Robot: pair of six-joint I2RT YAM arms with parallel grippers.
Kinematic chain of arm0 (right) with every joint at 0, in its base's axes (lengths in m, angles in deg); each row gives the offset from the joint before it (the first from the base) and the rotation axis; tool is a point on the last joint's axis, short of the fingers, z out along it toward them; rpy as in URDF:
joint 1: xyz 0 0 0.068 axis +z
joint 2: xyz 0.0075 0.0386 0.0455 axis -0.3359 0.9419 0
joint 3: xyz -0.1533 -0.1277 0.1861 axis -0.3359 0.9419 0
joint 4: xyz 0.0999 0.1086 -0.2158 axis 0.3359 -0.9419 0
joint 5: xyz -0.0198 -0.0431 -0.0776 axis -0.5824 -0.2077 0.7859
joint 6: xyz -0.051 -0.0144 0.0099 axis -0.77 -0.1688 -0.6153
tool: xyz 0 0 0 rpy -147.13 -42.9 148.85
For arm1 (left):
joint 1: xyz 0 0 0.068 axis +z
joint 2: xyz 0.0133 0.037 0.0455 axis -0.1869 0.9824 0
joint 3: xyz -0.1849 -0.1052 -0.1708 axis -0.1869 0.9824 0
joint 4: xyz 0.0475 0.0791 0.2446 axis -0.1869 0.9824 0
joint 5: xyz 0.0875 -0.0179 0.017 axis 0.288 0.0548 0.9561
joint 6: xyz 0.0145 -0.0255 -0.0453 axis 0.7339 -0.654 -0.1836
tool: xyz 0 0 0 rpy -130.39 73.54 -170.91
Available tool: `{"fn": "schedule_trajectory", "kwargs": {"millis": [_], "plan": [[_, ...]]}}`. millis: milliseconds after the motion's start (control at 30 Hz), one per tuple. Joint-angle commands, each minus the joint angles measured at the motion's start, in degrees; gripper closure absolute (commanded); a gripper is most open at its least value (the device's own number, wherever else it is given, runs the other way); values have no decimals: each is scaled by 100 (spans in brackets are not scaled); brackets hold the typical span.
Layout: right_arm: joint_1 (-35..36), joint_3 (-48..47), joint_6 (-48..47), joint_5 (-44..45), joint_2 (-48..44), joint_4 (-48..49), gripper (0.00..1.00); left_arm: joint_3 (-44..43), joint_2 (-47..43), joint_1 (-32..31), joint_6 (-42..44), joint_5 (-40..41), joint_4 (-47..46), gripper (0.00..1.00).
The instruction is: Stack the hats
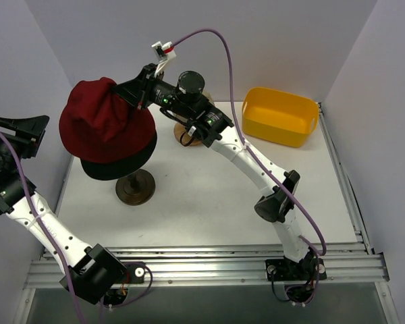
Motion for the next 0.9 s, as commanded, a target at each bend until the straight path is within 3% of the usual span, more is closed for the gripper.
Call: {"fn": "schedule_trajectory", "kwargs": {"millis": [0,200,600,700,867], "plan": [[144,-236,31,-97,77,441,99,145,-208,-32,-557,-369,-1182,30],[206,-262,-4,44,103,450,96,399,-208,-102,-548,-422,-1436,29],[189,-306,-101,299,68,292,92,646,-41,-814,-636,-177,-1991,30],[188,-297,-127,308,51,265,92,637,99,-929,-601,-132,-2009,39],[188,-306,-75,325,77,327,91,576,345,-938,-575,-211,-1974,68]]}}
